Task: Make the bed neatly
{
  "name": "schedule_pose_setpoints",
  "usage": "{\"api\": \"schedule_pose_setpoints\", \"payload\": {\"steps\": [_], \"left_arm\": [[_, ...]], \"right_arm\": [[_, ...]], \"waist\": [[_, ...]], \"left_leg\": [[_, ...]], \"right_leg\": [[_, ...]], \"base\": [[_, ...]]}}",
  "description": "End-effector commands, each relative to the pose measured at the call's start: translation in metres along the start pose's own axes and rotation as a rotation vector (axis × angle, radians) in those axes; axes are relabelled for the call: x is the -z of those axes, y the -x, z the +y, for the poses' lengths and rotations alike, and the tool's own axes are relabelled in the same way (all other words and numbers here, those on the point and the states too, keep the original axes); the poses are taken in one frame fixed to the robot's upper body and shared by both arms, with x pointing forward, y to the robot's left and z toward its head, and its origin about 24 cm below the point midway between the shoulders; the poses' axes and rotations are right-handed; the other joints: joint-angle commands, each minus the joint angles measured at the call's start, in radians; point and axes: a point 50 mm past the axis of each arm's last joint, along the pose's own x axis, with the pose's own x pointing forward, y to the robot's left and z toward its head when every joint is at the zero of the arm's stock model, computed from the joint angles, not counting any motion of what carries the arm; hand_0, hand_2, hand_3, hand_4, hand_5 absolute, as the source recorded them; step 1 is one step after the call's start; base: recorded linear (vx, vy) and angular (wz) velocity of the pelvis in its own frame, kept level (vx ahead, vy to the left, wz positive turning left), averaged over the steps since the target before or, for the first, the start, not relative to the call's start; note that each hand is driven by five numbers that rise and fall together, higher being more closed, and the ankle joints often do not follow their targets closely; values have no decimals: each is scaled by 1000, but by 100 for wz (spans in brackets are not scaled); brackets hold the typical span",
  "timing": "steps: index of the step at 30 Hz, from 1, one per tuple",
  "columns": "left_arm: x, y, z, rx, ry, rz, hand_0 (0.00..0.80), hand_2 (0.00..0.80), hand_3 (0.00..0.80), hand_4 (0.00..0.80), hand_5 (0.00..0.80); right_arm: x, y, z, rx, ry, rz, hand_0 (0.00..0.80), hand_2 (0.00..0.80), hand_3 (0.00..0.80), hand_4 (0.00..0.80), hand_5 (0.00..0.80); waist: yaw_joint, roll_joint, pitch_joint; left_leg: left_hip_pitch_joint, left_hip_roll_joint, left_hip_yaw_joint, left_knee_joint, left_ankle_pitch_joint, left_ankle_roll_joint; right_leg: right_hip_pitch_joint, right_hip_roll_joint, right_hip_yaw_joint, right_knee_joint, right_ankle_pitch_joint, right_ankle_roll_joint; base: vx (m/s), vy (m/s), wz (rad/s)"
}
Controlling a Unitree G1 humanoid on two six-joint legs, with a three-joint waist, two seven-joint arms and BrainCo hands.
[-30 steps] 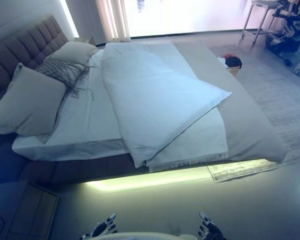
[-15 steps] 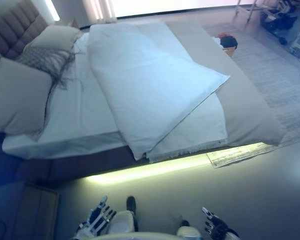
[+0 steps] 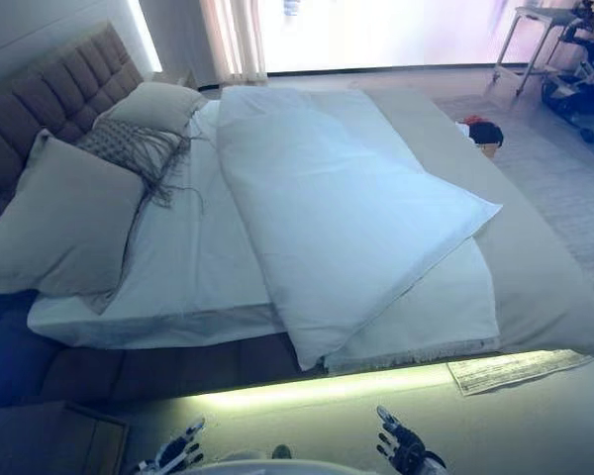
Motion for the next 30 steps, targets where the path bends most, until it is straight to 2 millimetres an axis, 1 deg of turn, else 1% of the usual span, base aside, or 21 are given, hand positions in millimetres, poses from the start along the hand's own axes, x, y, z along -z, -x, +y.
{"api": "schedule_pose_setpoints", "payload": {"steps": [1, 3, 4, 5, 6, 7, 8, 11, 12, 15, 17, 18, 19, 20, 21, 22, 23, 24, 26, 28, 30], "left_arm": [[-24, -7, -27, 95, 7, -70, 0, 0, 0, 0, 0], [-41, -8, -35, 126, 3, -115, 0, 0, 0, 0, 0], [-47, -8, -38, 139, 7, -132, 0, 0, 0, 0, 0], [-50, -8, -41, 148, 16, -136, 0, 0, 0, 0, 0], [-46, -9, -43, 151, 30, -131, 0, 0, 0, 0, 0], [-38, -9, -44, 143, 65, -115, 0, 0, 0, 0, 0], [-32, -10, -45, 139, 75, -100, 0, 0, 0, 0, 0], [-16, -10, -48, 140, 46, -45, 0, 0, 0, 0, 0], [-4, -10, -48, 140, 39, -11, 0, 0, 0, 0, 0], [8, -9, -46, 129, 41, 23, 0, 0, 0, 0, 0], [13, -8, -45, 125, 36, 38, 0, 0, 0, 0, 0], [16, -8, -43, 124, 30, 44, 0, 0, 0, 0, 0], [17, -8, -43, 128, 29, 44, 0, 0, 0, 0, 0], [17, -7, -43, 134, 25, 43, 0, 0, 0, 0, 0], [17, -7, -43, 142, 24, 38, 0, 0, 0, 0, 0], [15, -7, -45, 153, 22, 27, 0, 0, 0, 0, 0], [14, -8, -46, 160, 18, 21, 0, 0, 0, 0, 0], [6, -9, -49, 175, -3, 9, 0, 0, 0, 0, 0], [-6, -10, -54, 190, -34, -6, 0, 0, 0, 0, 0], [-10, -11, -55, 196, -25, -9, 0, 0, 0, 0, 0], [-9, -11, -55, 192, -21, -2, 0, 0, 0, 0, 0]], "right_arm": [[-41, 2, -9, 19, -18, -108, 0, 0, 0, 0, 0], [-64, -1, 5, -28, -33, -184, 0, 0, 0, 0, 0], [-74, -3, 13, -48, -38, -218, 0, 0, 0, 0, 0], [-82, -4, 20, -62, -33, -239, 0, 0, 0, 0, 0], [-84, -6, 26, -67, -25, -244, 0, 0, 0, 0, 0], [-82, -7, 28, -64, -14, -237, 0, 0, 0, 0, 0], [-80, -7, 28, -62, -10, -237, 0, 0, 0, 0, 0], [-80, -7, 31, -79, -20, -261, 0, 0, 0, 0, 0], [-80, -7, 33, -104, -25, -273, 0, 0, 0, 0, 0], [-81, -7, 35, -116, -7, -289, 0, 0, 0, 0, 0], [-85, -6, 35, -100, 10, -308, 0, 0, 0, 0, 0], [-90, -6, 35, -82, 15, -326, 0, 0, 0, 0, 0], [-95, -5, 38, -82, 20, -346, 0, 0, 0, 0, 0], [-101, -4, 39, -82, 26, -366, 0, 0, 0, 0, 0], [-108, -3, 40, -82, 28, -386, 0, 0, 0, 0, 0], [-115, -2, 44, -95, 26, -414, 0, 0, 0, 0, 0], [-120, -2, 47, -105, 24, -427, 0, 0, 0, 0, 0], [-132, -1, 56, -130, 12, -461, 0, 0, 0, 0, 0], [-149, 1, 65, -149, -20, -499, 0, 0, 0, 0, 0], [-152, 2, 67, -169, -25, -494, 0, 0, 0, 0, 0], [-148, 0, 67, -177, -20, -477, 0, 0, 0, 0, 0]], "waist": [[-32, 44, 53], [-52, 40, 112], [-58, 34, 136], [-64, 26, 153], [-69, 17, 158], [-70, 6, 156], [-72, 5, 159], [-65, -5, 154], [-61, -4, 143], [-56, 3, 125], [-56, 8, 119], [-55, 8, 118], [-52, 4, 127], [-47, 5, 136], [-39, 8, 146], [-32, 19, 164], [-30, 27, 172], [-26, 33, 190], [-21, 34, 213], [-19, 39, 215], [-18, 41, 210]], "left_leg": [[-175, 23, -28, 114, 20, -41], [-190, 15, -34, 156, -27, -43], [-205, 15, -28, 189, -56, -41], [-219, 17, -18, 223, -81, -37], [-242, 26, 1, 277, -101, -30], [-262, 31, 6, 329, -112, -29], [-262, 39, -1, 347, -124, -32], [-240, 67, -7, 319, -109, -49], [-199, 74, -18, 267, -93, -60], [-148, 83, -24, 191, -71, -77], [-124, 83, -28, 170, -69, -87], [-121, 87, -28, 180, -72, -97], [-135, 85, -36, 243, -86, -107], [-167, 86, -62, 310, -70, -120], [-205, 88, -95, 347, -37, -136], [-233, 101, -109, 336, -8, -153], [-235, 108, -105, 303, 1, -152], [-244, 119, -97, 255, -2, -143], [-271, 96, -115, 262, -30, -129], [-263, 81, -117, 241, -33, -119], [-241, 70, -111, 195, -28, -111]], "right_leg": [[-62, 88, -47, -158, 123, -51], [-214, 65, -18, -193, 215, -37], [-264, 53, -17, -190, 244, -31], [-293, 49, -21, -184, 254, -26], [-292, 38, -22, -173, 241, -23], [-273, 37, -25, -167, 228, -22], [-258, 44, -27, -162, 213, -21], [-218, 52, -52, -190, 199, -21], [-178, 62, -68, -229, 197, -23], [-126, 77, -95, -278, 192, -28], [-112, 80, -105, -290, 189, -31], [-104, 80, -110, -293, 185, -36], [-93, 78, -111, -290, 181, -46], [-86, 82, -110, -286, 170, -58], [-82, 85, -104, -279, 158, -68], [-80, 89, -100, -259, 141, -71], [-86, 92, -100, -243, 130, -70], [-109, 86, -102, -214, 118, -67], [-144, 68, -98, -183, 114, -62], [-152, 52, -95, -188, 128, -47], [-138, 41, -90, -228, 150, -30]], "base": [[-110, -109, -19], [-183, -153, 7], [-141, -147, 15], [-40, -159, 21], [96, -189, 31], [171, -193, 51], [195, -181, 63], [180, -170, 27], [227, -139, -2], [184, -104, 15], [130, -46, 19], [97, -13, 16], [95, -5, 13], [80, 16, 13], [67, 80, 9], [28, 125, 2], [-46, 188, 3], [-89, 177, -3], [-59, 175, -9], [66, 152, -18], [129, 135, 5]]}}
